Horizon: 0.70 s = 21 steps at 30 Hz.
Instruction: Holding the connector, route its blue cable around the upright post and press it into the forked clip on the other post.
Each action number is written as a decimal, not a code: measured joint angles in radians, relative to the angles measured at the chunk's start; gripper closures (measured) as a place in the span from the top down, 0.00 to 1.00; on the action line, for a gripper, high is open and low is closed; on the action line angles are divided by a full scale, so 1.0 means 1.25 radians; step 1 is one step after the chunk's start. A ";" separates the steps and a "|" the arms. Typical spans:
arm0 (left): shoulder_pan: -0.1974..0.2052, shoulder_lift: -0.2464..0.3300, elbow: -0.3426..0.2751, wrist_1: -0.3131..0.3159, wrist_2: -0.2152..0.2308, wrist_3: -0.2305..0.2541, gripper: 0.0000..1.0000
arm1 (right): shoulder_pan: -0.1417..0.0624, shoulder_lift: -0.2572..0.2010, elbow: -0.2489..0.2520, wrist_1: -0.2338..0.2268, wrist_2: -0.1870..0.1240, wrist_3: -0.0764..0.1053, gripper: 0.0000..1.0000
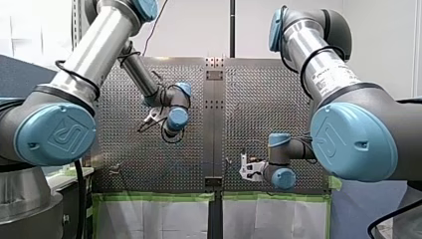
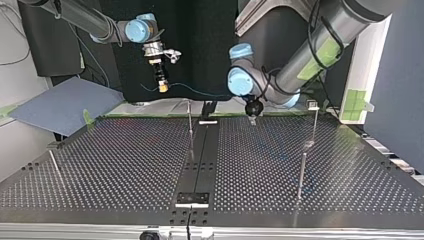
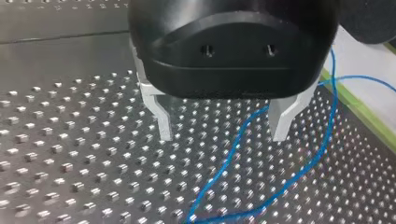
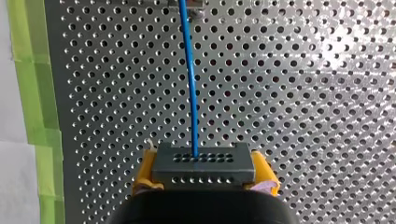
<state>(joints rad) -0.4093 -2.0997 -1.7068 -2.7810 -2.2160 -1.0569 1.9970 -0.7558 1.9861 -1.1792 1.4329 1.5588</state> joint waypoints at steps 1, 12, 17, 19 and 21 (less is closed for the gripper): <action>-0.002 0.009 0.000 0.003 -0.009 0.009 0.98 | -0.001 0.000 0.000 0.000 0.000 0.000 0.00; 0.021 0.029 0.000 0.047 -0.085 0.056 0.98 | -0.002 0.000 0.000 -0.002 0.000 -0.001 0.00; 0.047 0.029 0.000 0.075 -0.119 0.066 0.98 | -0.002 0.000 0.000 -0.001 0.000 -0.002 0.00; 0.059 0.028 0.000 0.084 -0.120 0.072 0.98 | -0.002 0.000 0.000 -0.001 0.000 -0.002 0.00; 0.070 0.028 0.000 0.090 -0.115 0.077 0.98 | -0.002 0.000 0.000 -0.001 0.000 -0.002 0.00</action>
<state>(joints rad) -0.3224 -2.0650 -1.7067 -2.6685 -2.3600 -0.9612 1.9951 -0.7558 1.9862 -1.1798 1.4329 1.5559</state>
